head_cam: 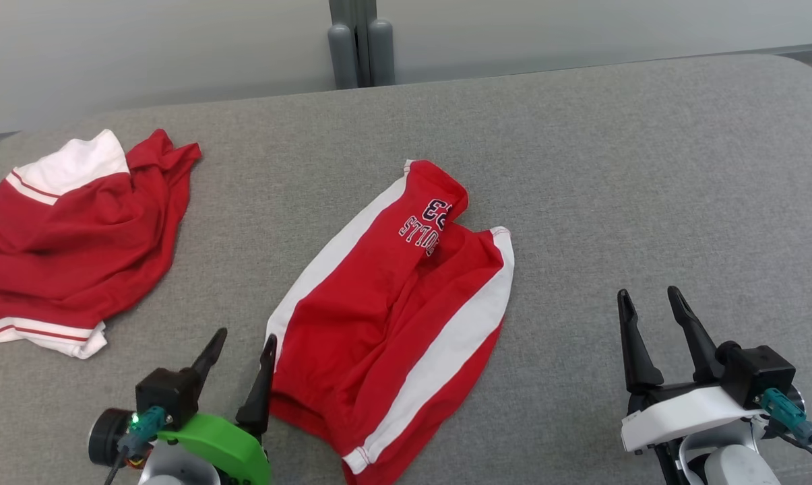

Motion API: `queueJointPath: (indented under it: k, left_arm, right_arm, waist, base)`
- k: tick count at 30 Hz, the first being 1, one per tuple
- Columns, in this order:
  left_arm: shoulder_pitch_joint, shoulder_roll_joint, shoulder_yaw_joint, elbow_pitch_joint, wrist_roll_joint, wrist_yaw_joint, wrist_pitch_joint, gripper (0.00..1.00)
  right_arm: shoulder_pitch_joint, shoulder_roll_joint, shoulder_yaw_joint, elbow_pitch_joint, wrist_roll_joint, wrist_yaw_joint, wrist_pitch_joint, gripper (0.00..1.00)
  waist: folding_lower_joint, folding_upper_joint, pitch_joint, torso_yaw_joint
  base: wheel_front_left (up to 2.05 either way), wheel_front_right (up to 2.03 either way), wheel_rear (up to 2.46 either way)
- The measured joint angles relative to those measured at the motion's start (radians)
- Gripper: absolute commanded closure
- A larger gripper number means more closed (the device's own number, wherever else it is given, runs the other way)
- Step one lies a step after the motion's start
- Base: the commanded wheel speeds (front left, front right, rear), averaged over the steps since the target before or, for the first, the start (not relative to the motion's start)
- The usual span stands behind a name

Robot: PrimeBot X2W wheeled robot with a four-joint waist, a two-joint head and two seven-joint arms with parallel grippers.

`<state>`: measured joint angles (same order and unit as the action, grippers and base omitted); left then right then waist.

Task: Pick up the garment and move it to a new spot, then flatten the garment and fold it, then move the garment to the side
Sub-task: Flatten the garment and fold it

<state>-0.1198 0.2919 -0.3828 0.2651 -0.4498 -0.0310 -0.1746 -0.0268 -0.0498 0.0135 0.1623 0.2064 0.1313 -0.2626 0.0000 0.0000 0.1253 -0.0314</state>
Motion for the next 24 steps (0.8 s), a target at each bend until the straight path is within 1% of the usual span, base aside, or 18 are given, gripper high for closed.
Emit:
queueJointPath:
  k: [5, 11, 12, 13, 14, 16, 18, 21, 24]
  left_arm:
    - [-0.005, -0.017, -0.027, 0.124, -0.002, -0.013, 0.008, 0.00]
    - [-0.007, -0.044, -0.056, 0.214, -0.020, -0.028, 0.022, 0.00]
    - [-0.011, -0.047, -0.058, 0.225, -0.021, -0.032, 0.019, 0.34]
    - [-0.019, -0.049, -0.063, 0.233, -0.021, -0.035, 0.018, 0.73]
    - [-0.028, -0.050, -0.068, 0.238, -0.019, -0.040, 0.009, 1.00]
    - [-0.043, -0.052, -0.067, 0.247, -0.018, -0.044, -0.006, 1.00]
    - [-0.069, -0.049, -0.046, 0.253, -0.019, -0.039, -0.024, 1.00]
    - [-0.141, -0.025, -0.004, 0.246, -0.021, -0.023, -0.048, 1.00]
    - [-0.213, -0.010, 0.017, 0.229, -0.018, -0.021, -0.059, 1.00]
  right_arm:
    - [-0.007, 0.000, 0.003, 0.006, 0.000, 0.000, 0.000, 0.00]
    - [-0.014, 0.000, -0.005, 0.007, -0.001, 0.000, 0.000, 0.00]
    - [-0.016, 0.000, -0.004, 0.007, -0.001, 0.000, 0.000, 0.00]
    - [-0.019, 0.000, -0.004, 0.007, -0.001, 0.000, 0.000, 0.00]
    - [-0.020, 0.000, -0.004, 0.007, -0.001, 0.000, 0.000, 0.00]
    - [-0.021, 0.000, -0.002, 0.007, -0.001, 0.000, 0.000, 0.00]
    - [-0.024, 0.000, -0.002, 0.007, -0.002, 0.000, 0.000, 0.00]
    - [-0.026, 0.000, -0.006, 0.008, -0.004, 0.000, 0.000, 0.00]
    - [-0.026, 0.000, -0.013, 0.009, -0.005, 0.000, 0.000, 0.00]
  waist:
    - [0.0000, 0.0000, 0.022, -0.017]
    - [0.0000, 0.0000, 0.039, -0.023]
    - [0.0000, 0.0000, 0.040, -0.024]
    - [0.0000, 0.0000, 0.041, -0.024]
    - [0.0000, 0.0000, 0.042, -0.025]
    - [0.0000, 0.0000, 0.042, -0.027]
    - [0.0000, 0.0000, 0.043, -0.030]
    - [0.0000, 0.0000, 0.039, -0.039]
    - [0.0000, 0.0000, 0.037, -0.050]
  base:
    - [0.00, 0.00, 0.00]
    - [0.00, 0.00, 0.00]
    - [0.00, 0.00, 0.00]
    - [0.00, 0.00, 0.00]
    - [0.00, 0.00, 0.00]
    - [0.00, 0.00, 0.00]
    - [0.00, 0.00, 0.00]
    - [0.00, 0.00, 0.00]
    - [0.00, 0.00, 0.00]
